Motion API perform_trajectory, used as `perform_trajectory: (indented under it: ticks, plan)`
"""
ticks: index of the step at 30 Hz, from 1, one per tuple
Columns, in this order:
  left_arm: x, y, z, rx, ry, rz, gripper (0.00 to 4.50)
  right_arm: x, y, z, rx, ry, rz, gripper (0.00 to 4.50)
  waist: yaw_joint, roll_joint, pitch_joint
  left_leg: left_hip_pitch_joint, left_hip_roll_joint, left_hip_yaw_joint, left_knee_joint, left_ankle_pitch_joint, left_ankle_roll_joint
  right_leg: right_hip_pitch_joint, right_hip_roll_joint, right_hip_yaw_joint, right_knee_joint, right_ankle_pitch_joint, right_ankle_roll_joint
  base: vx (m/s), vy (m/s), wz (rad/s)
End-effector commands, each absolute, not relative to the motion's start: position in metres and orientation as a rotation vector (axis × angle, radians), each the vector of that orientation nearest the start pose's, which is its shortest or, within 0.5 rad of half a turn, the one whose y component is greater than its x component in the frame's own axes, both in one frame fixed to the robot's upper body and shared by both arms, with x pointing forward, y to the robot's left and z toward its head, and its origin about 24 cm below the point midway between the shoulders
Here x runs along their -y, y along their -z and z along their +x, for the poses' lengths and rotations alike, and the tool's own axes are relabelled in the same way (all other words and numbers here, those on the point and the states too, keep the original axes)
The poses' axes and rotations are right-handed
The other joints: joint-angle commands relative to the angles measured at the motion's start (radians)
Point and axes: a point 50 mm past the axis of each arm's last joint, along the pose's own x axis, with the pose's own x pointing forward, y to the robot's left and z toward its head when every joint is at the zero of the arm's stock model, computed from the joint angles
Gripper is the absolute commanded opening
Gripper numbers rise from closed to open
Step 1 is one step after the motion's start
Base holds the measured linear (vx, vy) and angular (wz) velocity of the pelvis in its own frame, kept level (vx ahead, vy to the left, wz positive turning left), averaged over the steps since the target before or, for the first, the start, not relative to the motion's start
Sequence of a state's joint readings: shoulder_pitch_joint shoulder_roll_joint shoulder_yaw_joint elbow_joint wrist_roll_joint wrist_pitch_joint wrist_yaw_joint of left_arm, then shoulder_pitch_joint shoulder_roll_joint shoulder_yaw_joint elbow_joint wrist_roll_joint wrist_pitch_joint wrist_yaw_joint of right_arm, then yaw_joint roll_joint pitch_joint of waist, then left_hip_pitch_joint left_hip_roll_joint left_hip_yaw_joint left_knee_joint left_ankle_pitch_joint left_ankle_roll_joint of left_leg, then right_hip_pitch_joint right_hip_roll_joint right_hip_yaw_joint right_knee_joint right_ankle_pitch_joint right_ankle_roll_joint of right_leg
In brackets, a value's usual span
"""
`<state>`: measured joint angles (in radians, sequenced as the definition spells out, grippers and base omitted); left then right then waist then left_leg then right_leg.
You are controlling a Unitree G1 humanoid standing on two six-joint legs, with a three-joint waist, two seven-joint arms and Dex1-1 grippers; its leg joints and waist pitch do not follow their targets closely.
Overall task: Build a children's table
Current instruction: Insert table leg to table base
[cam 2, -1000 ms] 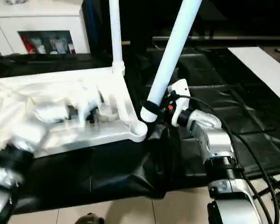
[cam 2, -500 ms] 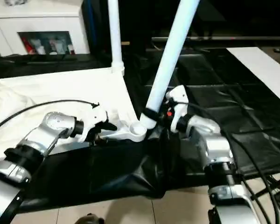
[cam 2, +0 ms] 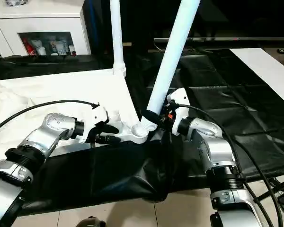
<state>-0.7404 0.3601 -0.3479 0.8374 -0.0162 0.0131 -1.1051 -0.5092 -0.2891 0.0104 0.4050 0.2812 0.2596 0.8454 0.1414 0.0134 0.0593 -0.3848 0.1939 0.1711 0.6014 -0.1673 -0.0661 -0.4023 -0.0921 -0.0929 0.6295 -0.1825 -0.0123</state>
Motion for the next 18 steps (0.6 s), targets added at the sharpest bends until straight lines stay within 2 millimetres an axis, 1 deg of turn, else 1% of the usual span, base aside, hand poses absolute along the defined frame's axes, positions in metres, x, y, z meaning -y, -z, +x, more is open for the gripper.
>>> perform_trajectory:
  ticks: [1, 3, 4, 6, 7, 8, 9, 11, 14, 16, 17, 18]
  plan:
    - [-0.143, -0.053, 0.339, -0.48, 1.233, 0.459, 1.35, 0.147, -0.091, 0.332, -0.137, -0.886, 0.036, 1.9, -0.002, 0.0, -0.077, 0.019, 0.039, -0.012, -0.077, -0.259, -0.006, 0.052, -0.07, 0.053, -0.085, -0.233, -0.201, 0.0, 0.0, 0.0]
    - [-0.144, -0.053, 0.338, -0.485, 1.235, 0.466, 1.16, 0.146, -0.092, 0.332, -0.138, -0.888, 0.035, 1.9, -0.003, 0.003, -0.076, 0.019, 0.039, -0.012, -0.077, -0.258, -0.006, 0.051, -0.07, 0.053, -0.084, -0.237, -0.199, 0.0, 0.0, 0.0]
    - [-0.145, -0.053, 0.337, -0.49, 1.238, 0.47, 1.05, 0.146, -0.092, 0.333, -0.139, -0.89, 0.034, 1.9, -0.004, -0.001, -0.076, 0.019, 0.039, -0.012, -0.077, -0.258, -0.005, 0.051, -0.071, 0.053, -0.086, -0.239, -0.198, 0.0, 0.0, 0.0]
    - [-0.145, -0.052, 0.336, -0.496, 1.244, 0.469, 0.88, 0.146, -0.092, 0.333, -0.14, -0.891, 0.033, 1.9, -0.003, 0.0, -0.075, 0.018, 0.039, -0.012, -0.078, -0.252, -0.004, 0.051, -0.072, 0.053, -0.084, -0.241, -0.199, 0.0, 0.0, 0.0]
    - [-0.146, -0.052, 0.334, -0.501, 1.252, 0.468, 0.88, 0.145, -0.092, 0.334, -0.141, -0.895, 0.03, 1.9, -0.004, -0.001, -0.076, 0.019, 0.04, -0.012, -0.078, -0.254, -0.005, 0.05, -0.072, 0.054, -0.084, -0.242, -0.199, 0.0, 0.0, 0.0]
    - [-0.146, -0.052, 0.334, -0.502, 1.253, 0.468, 0.62, 0.145, -0.092, 0.334, -0.141, -0.896, 0.03, 1.9, -0.004, 0.0, -0.075, 0.019, 0.04, -0.012, -0.078, -0.253, -0.005, 0.05, -0.073, 0.054, -0.083, -0.243, -0.201, 0.0, 0.0, 0.0]
    - [-0.146, -0.051, 0.333, -0.503, 1.256, 0.468, 0.62, 0.145, -0.092, 0.335, -0.142, -0.898, 0.028, 1.9, -0.005, -0.001, -0.075, 0.019, 0.04, -0.011, -0.078, -0.253, -0.004, 0.049, -0.071, 0.054, -0.084, -0.245, -0.201, 0.0, 0.0, 0.0]
    - [-0.146, -0.051, 0.332, -0.506, 1.261, 0.47, 0.48, 0.144, -0.093, 0.337, -0.144, -0.905, 0.023, 1.9, -0.007, 0.001, -0.075, 0.019, 0.04, -0.011, -0.078, -0.255, -0.006, 0.049, -0.071, 0.054, -0.084, -0.251, -0.202, 0.0, 0.0, 0.0]
    - [-0.146, -0.051, 0.332, -0.506, 1.257, 0.471, 0.22, 0.142, -0.094, 0.338, -0.147, -0.913, 0.018, 1.9, -0.005, 0.001, -0.075, 0.021, 0.04, -0.011, -0.078, -0.255, -0.007, 0.048, -0.07, 0.054, -0.084, -0.242, -0.201, 0.0, 0.0, 0.0]
    - [-0.146, -0.051, 0.332, -0.509, 1.256, 0.479, 0.04, 0.139, -0.094, 0.339, -0.166, -0.938, 0.018, 1.9, -0.005, 0.003, -0.075, 0.02, 0.041, -0.011, -0.079, -0.253, -0.007, 0.049, -0.07, 0.054, -0.083, -0.233, -0.203, 0.0, 0.0, 0.0]
    - [-0.146, -0.051, 0.331, -0.511, 1.257, 0.483, 0.04, 0.138, -0.095, 0.339, -0.176, -0.948, 0.021, 1.9, -0.005, 0.002, -0.075, 0.02, 0.04, -0.011, -0.078, -0.253, -0.007, 0.049, -0.07, 0.054, -0.082, -0.23, -0.204, 0.0, 0.0, 0.0]
    - [-0.146, -0.051, 0.331, -0.508, 1.256, 0.495, 0.04, 0.137, -0.094, 0.339, -0.203, -0.971, 0.018, 1.9, -0.005, 0.003, -0.075, 0.019, 0.039, -0.011, -0.078, -0.255, -0.006, 0.049, -0.069, 0.054, -0.082, -0.232, -0.206, 0.0, 0.0, 0.0]
